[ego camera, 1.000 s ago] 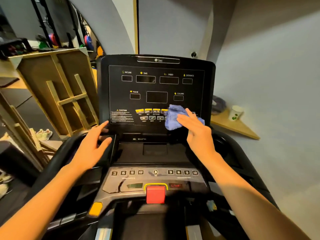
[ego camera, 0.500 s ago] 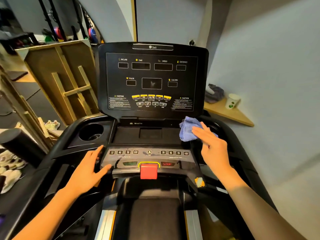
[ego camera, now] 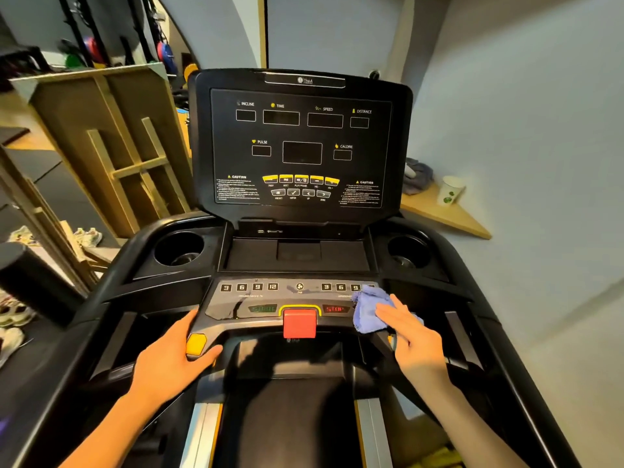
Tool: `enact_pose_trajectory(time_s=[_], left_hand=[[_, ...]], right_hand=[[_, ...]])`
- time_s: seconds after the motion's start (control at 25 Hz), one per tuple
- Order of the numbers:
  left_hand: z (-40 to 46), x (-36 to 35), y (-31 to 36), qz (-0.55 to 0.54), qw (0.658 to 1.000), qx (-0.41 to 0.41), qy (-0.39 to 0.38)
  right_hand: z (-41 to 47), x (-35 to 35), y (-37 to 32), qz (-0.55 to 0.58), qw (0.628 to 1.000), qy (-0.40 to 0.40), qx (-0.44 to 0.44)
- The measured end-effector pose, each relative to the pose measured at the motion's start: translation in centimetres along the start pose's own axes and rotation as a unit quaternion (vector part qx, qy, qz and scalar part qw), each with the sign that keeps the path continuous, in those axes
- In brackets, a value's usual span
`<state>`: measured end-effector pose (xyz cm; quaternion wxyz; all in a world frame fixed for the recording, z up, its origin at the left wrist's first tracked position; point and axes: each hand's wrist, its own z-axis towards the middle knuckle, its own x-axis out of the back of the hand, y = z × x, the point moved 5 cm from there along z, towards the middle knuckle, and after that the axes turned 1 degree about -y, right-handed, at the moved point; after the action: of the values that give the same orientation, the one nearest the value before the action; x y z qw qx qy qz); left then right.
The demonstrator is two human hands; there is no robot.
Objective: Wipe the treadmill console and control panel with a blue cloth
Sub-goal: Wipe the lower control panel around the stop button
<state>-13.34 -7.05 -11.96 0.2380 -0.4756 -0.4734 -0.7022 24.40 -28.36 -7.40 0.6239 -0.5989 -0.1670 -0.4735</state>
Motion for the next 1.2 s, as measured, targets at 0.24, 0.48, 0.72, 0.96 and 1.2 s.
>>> enact_pose_trajectory(time_s=[0.24, 0.48, 0.72, 0.96, 1.2], left_hand=[[0.1, 0.0, 0.0, 0.010, 1.000, -0.015, 0.023], [0.3, -0.3, -0.5, 0.018, 0.999, -0.014, 0.029], [0.5, -0.9, -1.0, 0.027, 0.999, -0.011, 0.037], [0.6, -1.2, -1.4, 0.039, 0.998, -0.003, 0.042], [0.6, -1.2, -1.5, 0.023, 0.999, -0.001, 0.035]], right_hand=[[-1.9, -1.7, -0.9, -0.098, 0.990, 0.015, 0.103], [-3.2, -3.4, 1.6, -0.125, 0.991, 0.013, 0.039], [-2.2, -3.5, 0.2, -0.188, 0.978, 0.027, 0.090], [0.7, -5.0, 1.2, -0.157, 0.983, 0.028, -0.089], [4.9, -5.2, -1.6, -0.187, 0.950, 0.079, -0.239]])
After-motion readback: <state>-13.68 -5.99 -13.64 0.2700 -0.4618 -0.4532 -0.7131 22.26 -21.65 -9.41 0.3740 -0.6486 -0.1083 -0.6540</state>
